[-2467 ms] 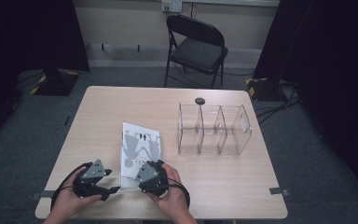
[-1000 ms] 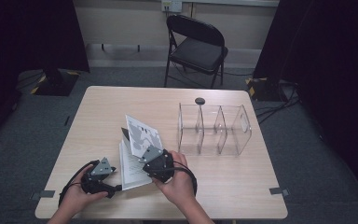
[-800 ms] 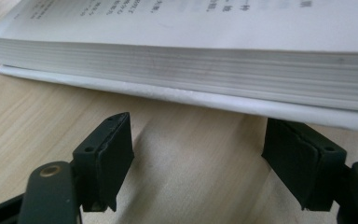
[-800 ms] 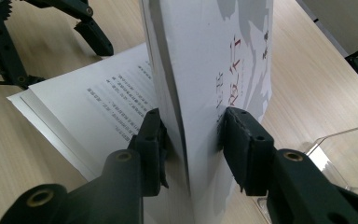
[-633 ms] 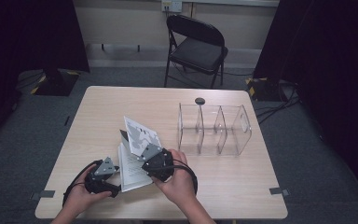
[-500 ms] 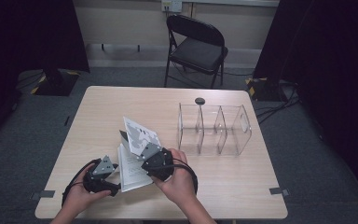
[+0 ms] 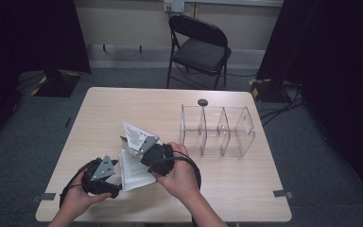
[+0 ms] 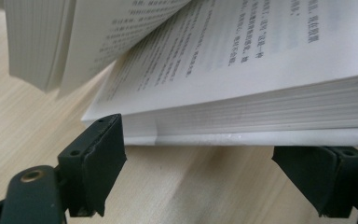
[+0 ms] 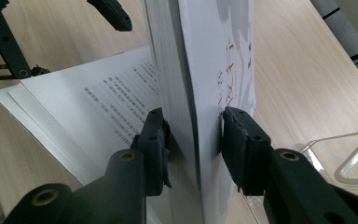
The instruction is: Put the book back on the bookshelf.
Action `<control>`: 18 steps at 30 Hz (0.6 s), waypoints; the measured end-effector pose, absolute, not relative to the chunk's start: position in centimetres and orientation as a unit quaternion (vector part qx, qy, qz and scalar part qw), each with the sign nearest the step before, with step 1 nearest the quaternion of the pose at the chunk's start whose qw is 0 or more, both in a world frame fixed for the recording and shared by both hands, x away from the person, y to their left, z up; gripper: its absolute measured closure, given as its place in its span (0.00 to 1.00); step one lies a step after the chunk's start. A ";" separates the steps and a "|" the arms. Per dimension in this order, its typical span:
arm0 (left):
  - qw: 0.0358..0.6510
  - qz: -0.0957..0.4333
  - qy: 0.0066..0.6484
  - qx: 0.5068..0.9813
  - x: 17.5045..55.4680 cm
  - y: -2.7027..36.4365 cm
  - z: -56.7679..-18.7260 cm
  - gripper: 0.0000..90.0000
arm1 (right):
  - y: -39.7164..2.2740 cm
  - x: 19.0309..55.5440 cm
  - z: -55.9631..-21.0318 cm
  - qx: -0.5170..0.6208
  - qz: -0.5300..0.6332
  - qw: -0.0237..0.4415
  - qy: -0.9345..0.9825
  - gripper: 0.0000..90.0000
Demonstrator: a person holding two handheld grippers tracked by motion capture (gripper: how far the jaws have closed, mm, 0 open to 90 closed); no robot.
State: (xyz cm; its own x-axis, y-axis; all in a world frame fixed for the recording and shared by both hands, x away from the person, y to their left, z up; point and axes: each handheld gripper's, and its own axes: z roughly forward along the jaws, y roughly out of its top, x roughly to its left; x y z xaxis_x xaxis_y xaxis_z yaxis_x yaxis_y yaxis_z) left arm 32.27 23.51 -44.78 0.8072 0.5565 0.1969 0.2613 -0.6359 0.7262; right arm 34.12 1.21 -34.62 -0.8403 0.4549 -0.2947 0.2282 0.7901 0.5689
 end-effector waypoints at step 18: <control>0.350 0.251 0.149 0.890 31.7 22.2 -42.3 0.53 | 2.8 35.9 -33.0 0.172 0.245 0.165 0.940 0.61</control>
State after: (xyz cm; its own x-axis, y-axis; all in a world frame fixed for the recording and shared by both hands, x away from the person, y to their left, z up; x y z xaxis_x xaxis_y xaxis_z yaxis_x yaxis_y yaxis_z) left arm 31.70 22.19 -42.30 0.8296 0.4410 0.3424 0.0900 -0.7109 0.6976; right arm 35.89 2.78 -32.97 -0.8862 0.4044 -0.2262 0.2428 0.8210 0.5168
